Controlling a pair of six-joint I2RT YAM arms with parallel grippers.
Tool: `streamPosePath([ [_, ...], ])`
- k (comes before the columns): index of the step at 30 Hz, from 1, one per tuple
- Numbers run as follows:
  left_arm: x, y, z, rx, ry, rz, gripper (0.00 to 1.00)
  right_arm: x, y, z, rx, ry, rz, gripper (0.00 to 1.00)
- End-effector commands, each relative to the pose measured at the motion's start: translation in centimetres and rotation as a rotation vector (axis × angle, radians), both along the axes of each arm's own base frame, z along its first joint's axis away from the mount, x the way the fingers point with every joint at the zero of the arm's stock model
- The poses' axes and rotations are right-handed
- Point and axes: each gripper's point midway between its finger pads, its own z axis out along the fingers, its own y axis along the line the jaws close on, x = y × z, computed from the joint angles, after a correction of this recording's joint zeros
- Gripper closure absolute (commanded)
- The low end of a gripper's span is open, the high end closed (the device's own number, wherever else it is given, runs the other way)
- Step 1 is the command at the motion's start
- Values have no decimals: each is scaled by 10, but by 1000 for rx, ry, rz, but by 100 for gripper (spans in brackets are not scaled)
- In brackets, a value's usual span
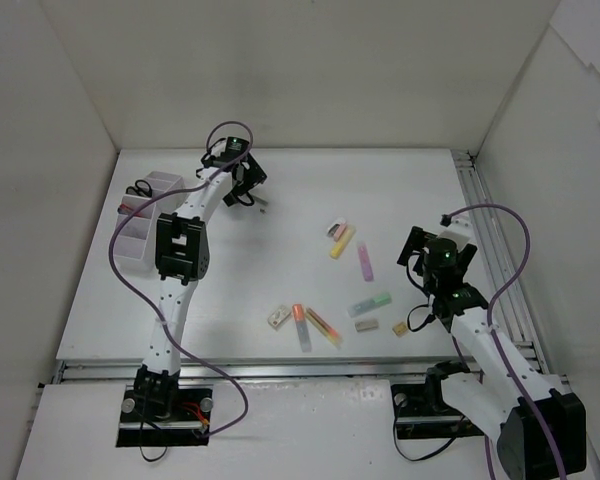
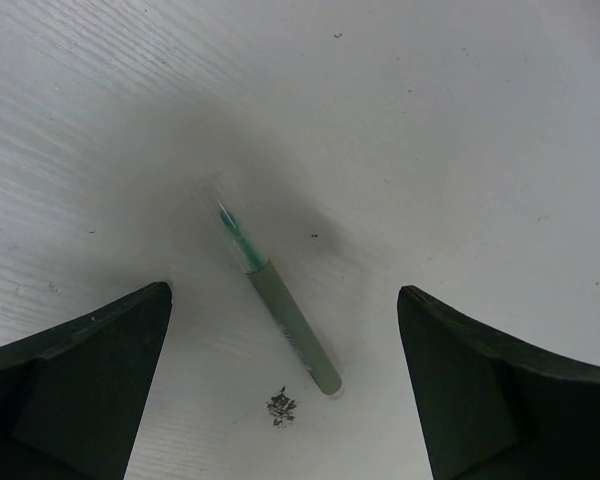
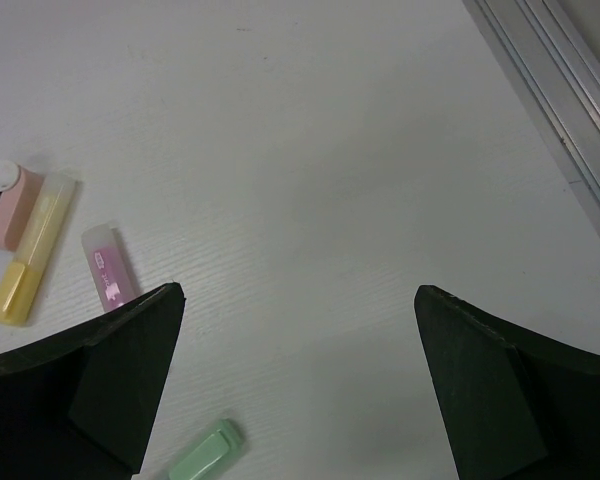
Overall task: Sort the stationery into containers
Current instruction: Pick up the pen from the center of the board.
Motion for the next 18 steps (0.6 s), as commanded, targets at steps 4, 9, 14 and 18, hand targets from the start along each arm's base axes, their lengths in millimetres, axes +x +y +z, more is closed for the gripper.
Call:
streamPosePath([
  [4, 3, 14, 32, 39, -45, 87, 19, 12, -6, 19, -7, -57, -49, 2],
  [9, -12, 30, 30, 162, 20, 93, 40, 10, -8, 20, -9, -63, -59, 2],
  [14, -12, 22, 11, 151, 54, 42, 43, 9, -9, 20, -15, -63, -65, 2],
  [18, -8, 14, -1, 117, 61, 25, 48, 8, -12, 20, -21, -61, -79, 2],
])
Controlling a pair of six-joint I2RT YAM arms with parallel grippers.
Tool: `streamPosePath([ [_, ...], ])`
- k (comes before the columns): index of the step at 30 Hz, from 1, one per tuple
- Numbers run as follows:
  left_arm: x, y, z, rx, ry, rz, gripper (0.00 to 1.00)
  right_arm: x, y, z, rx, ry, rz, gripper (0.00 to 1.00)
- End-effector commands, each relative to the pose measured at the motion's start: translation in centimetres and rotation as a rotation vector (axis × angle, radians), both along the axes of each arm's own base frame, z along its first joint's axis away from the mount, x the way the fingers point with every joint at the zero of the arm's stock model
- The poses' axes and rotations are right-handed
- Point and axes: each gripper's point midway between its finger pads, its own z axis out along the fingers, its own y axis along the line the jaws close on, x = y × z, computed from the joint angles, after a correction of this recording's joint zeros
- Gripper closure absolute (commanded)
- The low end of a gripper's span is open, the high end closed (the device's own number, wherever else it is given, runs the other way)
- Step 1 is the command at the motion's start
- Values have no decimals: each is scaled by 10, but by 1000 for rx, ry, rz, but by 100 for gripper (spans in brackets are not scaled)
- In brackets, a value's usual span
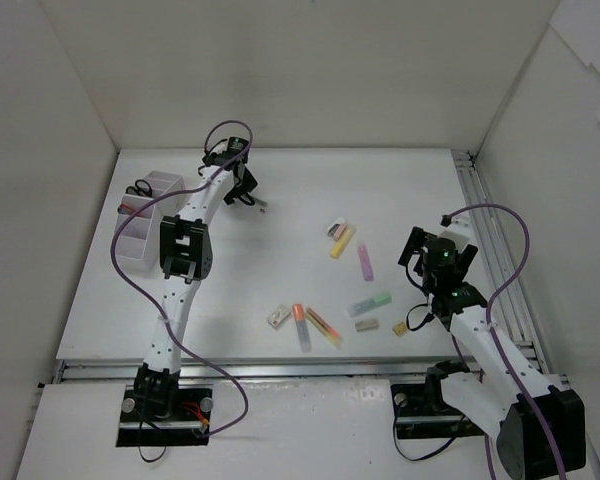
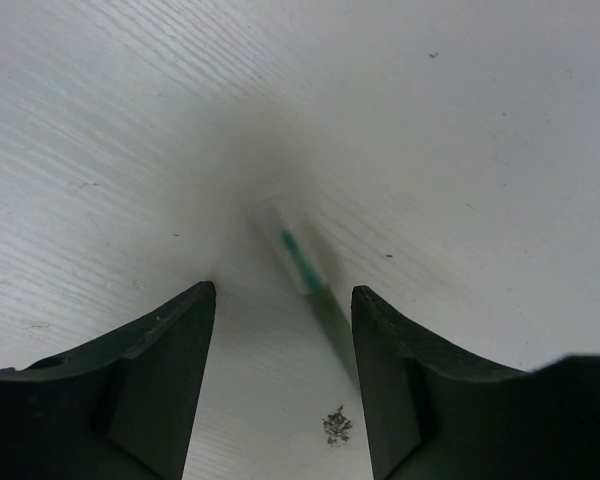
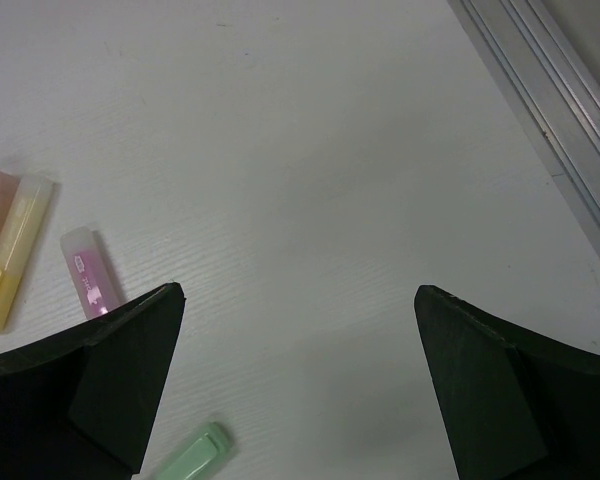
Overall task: Sort the stationery into containers
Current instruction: Pick up the pen from the center of the board.
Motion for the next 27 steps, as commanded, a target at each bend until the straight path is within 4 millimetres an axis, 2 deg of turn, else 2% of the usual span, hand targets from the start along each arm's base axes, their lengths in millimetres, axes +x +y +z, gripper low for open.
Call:
streamPosePath([
  [1, 0, -8, 8, -10, -5, -23, 48, 9, -8, 23, -8, -75, -58, 2],
  [7, 1, -4, 13, 4, -26, -11, 48, 9, -10, 24, -13, -74, -69, 2],
  [11, -11, 5, -1, 56, 39, -16, 63, 8, -11, 24, -13, -76, -76, 2],
  [12, -15, 7, -5, 72, 56, -22, 63, 8, -12, 24, -12, -76, -81, 2],
  [16, -28, 18, -2, 130, 91, -40, 69, 7, -13, 25, -11, -88, -90, 2],
  [19, -33, 22, 2, 158, 107, -65, 83, 7, -13, 26, -7, -90, -90, 2],
  [20, -35, 22, 1, 158, 114, -76, 96, 6, -13, 25, -6, -91, -92, 2],
  [21, -36, 21, 5, 162, 110, -100, 99, 6, -12, 26, -4, -97, -91, 2],
  [24, -33, 5, 1, 110, 87, -219, 100, 5, -13, 27, 0, -108, -93, 2],
  [25, -22, -9, 18, 55, 7, -273, 100, 5, -13, 26, -1, -108, -91, 2],
  [26, -28, -11, 10, 48, 15, -300, 100, 4, -13, 27, 2, -115, -93, 2],
  [27, -25, -14, 34, 38, -42, -322, 100, 4, -13, 29, 4, -124, -91, 2],
])
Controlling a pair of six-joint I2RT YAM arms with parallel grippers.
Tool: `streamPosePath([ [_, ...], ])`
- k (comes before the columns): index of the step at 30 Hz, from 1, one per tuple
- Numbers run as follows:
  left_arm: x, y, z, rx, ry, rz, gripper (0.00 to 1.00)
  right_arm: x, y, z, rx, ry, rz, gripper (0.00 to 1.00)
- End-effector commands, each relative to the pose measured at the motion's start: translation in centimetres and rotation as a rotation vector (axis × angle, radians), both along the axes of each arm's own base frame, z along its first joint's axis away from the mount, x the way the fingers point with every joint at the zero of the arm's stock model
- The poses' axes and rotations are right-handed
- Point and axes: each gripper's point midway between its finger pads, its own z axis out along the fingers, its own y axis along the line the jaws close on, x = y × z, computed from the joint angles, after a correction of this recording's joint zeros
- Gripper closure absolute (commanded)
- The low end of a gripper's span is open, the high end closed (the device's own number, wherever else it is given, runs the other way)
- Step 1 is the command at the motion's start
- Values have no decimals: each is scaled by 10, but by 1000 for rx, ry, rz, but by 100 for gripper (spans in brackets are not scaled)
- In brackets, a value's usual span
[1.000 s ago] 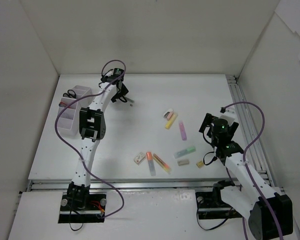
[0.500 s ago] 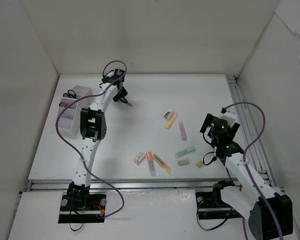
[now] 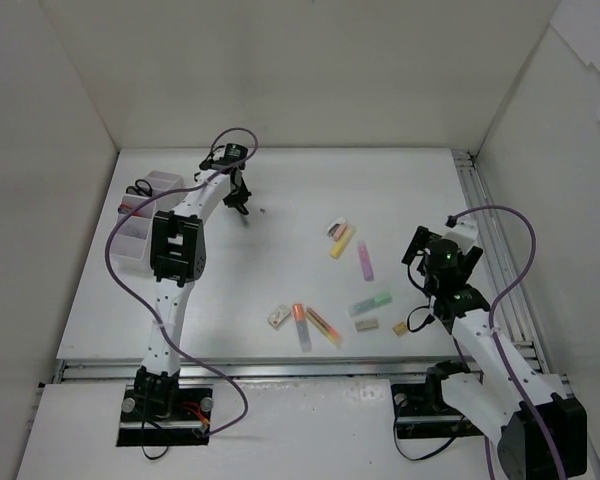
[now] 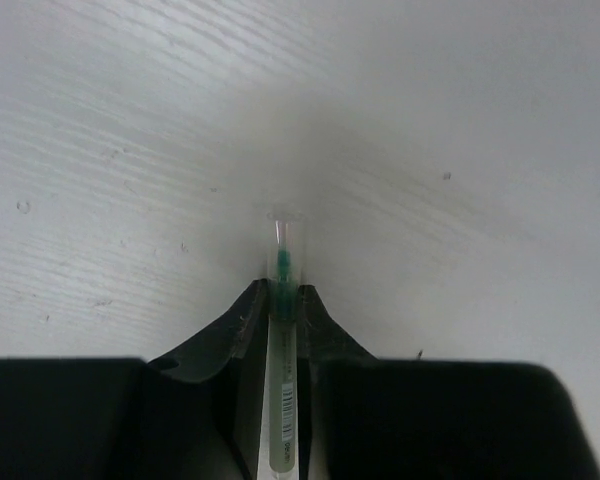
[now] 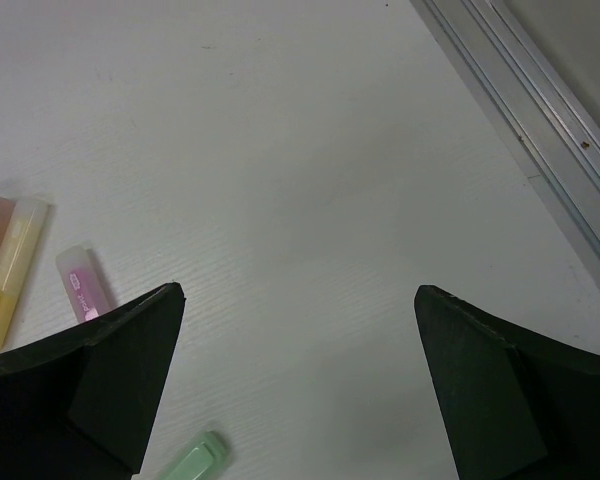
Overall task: Sort the stationery into containers
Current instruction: Pick up the pen from the center of the board, then place the pen in the storage box.
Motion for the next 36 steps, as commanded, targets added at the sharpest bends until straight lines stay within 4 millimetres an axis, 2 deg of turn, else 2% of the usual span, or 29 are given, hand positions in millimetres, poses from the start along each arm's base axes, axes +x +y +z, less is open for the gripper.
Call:
streamPosePath([
  [1, 5, -24, 53, -62, -135, -206, 100, 7, -4, 22, 13, -101, -35, 2],
  [2, -3, -27, 52, -73, -130, -241, 100, 6, -3, 21, 16, -103, -32, 2],
  [3, 2, -27, 88, -71, -226, -261, 100, 7, -1, 24, 21, -116, -20, 2],
  [4, 1, -23, 102, -34, -266, -301, 100, 7, 0, 25, 26, -126, -13, 2],
  [5, -10, -10, 98, 23, -255, -286, 100, 7, 2, 24, 29, -125, -3, 2],
  [6, -18, -11, 137, 37, -336, -303, 100, 7, 1, 26, 30, -133, -2, 2],
  [7, -16, -8, 155, 56, -402, -313, 100, 7, 3, 26, 35, -135, 7, 2],
  [8, -32, 0, 143, 100, -380, -335, 100, 6, 4, 25, 38, -135, 11, 2],
  [9, -43, 7, 181, 118, -467, -335, 100, 6, 4, 28, 40, -144, 12, 2],
  [10, -43, 20, 199, 158, -540, -298, 100, 6, 5, 29, 44, -151, 18, 2],
  [11, -60, 28, 182, 194, -515, -318, 100, 6, 6, 28, 45, -155, 22, 2],
  [12, -71, 43, 212, 210, -591, -298, 100, 6, 5, 31, 47, -168, 22, 2],
  [13, -73, 54, 224, 224, -645, -272, 100, 6, 8, 30, 48, -171, 38, 2],
  [14, -85, 76, 203, 252, -601, -257, 100, 6, 8, 32, 53, -185, 38, 2],
  [15, -88, 86, 230, 264, -696, -241, 100, 6, 8, 34, 53, -191, 42, 2],
  [16, -92, 98, 232, 278, -710, -225, 100, 6, 8, 33, 55, -191, 46, 2],
  [17, -98, 116, 221, 295, -694, -216, 100, 6, 8, 34, 54, -196, 44, 2],
  [18, -102, 126, 235, 316, -739, -213, 100, 6, 8, 35, 54, -197, 45, 2],
  [20, -107, 140, 235, 335, -759, -231, 100, 6, 8, 36, 53, -204, 50, 2],
  [21, -109, 157, 246, 375, -788, -215, 100, 7, 9, 36, 54, -206, 54, 2],
  [23, -109, 162, 247, 374, -812, -265, 100, 8, 10, 35, 54, -208, 61, 2],
  [24, -108, 175, 253, 395, -833, -263, 100, 9, 11, 33, 52, -199, 66, 2],
  [25, -106, 172, 254, 377, -851, -311, 100, 10, 13, 33, 53, -199, 72, 2],
  [28, -98, 184, 254, 401, -862, -329, 100, 13, 15, 33, 55, -187, 81, 2],
  [30, -93, 190, 248, 398, -855, -330, 100, 15, 15, 29, 46, -165, 86, 2],
  [32, -94, 200, 241, 380, -853, -323, 100, 15, 15, 28, 41, -154, 89, 2],
  [34, -96, 205, 242, 365, -886, -308, 100, 15, 14, 28, 38, -158, 85, 2],
  [35, -101, 212, 232, 350, -878, -282, 100, 15, 15, 29, 37, -165, 90, 2],
  [36, -102, 213, 233, 358, -896, -273, 100, 15, 15, 31, 38, -172, 90, 2],
])
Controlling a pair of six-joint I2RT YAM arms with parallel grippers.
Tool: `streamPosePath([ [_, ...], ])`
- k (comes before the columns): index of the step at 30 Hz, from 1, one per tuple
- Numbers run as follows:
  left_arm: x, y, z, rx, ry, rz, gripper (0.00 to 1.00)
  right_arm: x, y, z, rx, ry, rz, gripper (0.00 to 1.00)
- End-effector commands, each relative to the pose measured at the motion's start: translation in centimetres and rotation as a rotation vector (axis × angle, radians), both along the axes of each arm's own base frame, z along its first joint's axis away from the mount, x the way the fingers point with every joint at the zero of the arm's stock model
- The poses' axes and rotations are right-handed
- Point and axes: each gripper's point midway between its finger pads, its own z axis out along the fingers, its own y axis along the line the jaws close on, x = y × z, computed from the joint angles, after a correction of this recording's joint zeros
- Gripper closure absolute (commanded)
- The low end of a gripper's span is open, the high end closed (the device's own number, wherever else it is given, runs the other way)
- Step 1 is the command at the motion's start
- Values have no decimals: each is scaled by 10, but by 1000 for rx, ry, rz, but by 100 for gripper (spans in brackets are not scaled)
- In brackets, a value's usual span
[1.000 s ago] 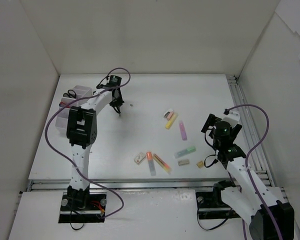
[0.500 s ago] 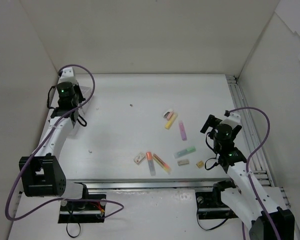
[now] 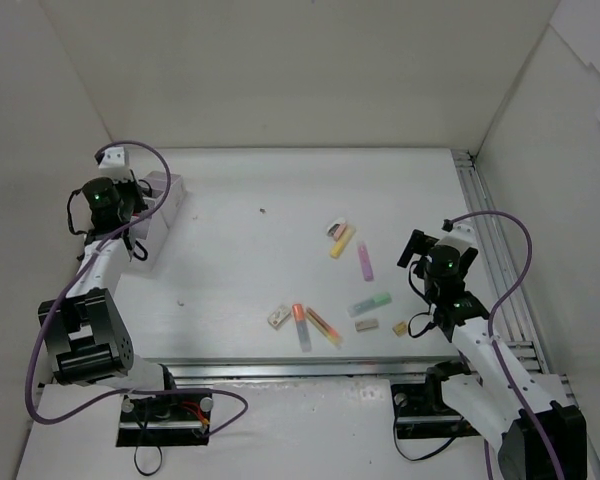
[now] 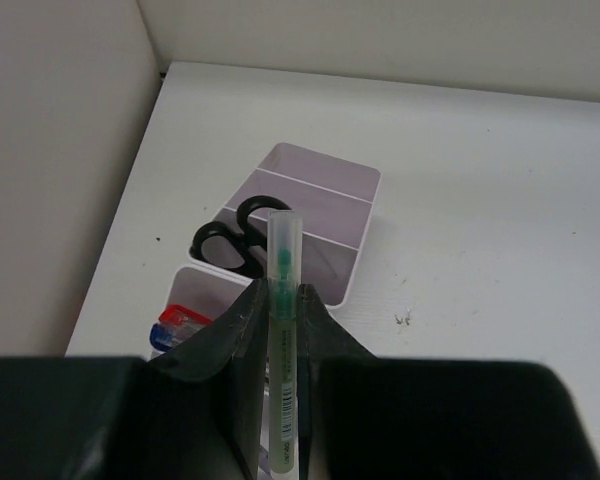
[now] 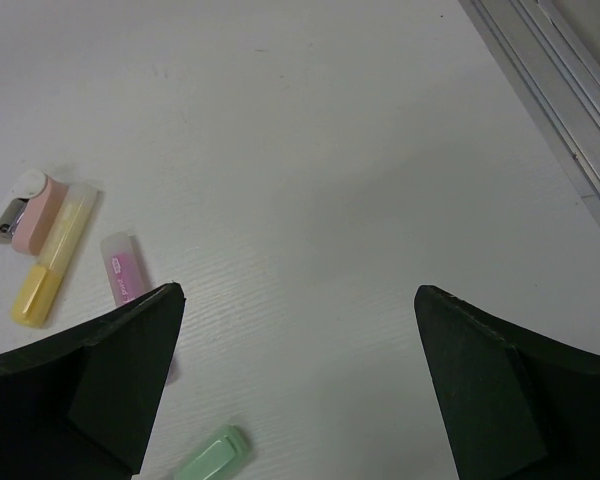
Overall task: Sort the stationery into containers
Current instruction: Place the pen in the storage box.
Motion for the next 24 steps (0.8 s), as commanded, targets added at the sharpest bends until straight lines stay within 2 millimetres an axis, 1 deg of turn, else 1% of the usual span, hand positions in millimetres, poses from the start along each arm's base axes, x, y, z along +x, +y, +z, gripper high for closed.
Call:
streamPosePath([
  [1, 0, 11, 37, 11, -174, -3, 100, 14, 1, 29, 10, -111, 0, 2],
  [2, -2, 17, 37, 3, -181, 16, 100, 15, 2, 31, 10, -121, 9, 2],
  [3, -2, 17, 37, 6, -194, 11, 100, 16, 5, 31, 12, -121, 22, 2],
  [4, -3, 23, 34, 5, -192, 26, 100, 16, 4, 33, 10, -125, 22, 2],
  [5, -1, 23, 31, 1, -184, 27, 100, 16, 4, 32, 11, -126, 24, 2],
  [6, -1, 28, 29, 2, -181, 38, 100, 16, 5, 33, 11, -127, 27, 2],
  [8, 4, 29, 22, -1, -170, 32, 100, 16, 6, 34, 11, -132, 31, 2],
  [10, 8, 29, 19, -8, -172, 33, 100, 15, 5, 34, 9, -132, 30, 2],
  [11, 9, 31, 14, -12, -164, 41, 100, 15, 5, 34, 9, -134, 32, 2],
  [12, 11, 33, 17, -11, -179, 49, 100, 14, 5, 36, 8, -142, 34, 2],
  [14, 10, 35, 12, -21, -187, 65, 100, 13, 4, 36, 8, -145, 30, 2],
  [16, 11, 35, 13, -17, -206, 67, 100, 11, 3, 38, 1, -152, 29, 2],
  [24, 8, 41, 4, -60, -177, 119, 100, 10, 2, 42, 3, -175, 28, 2],
])
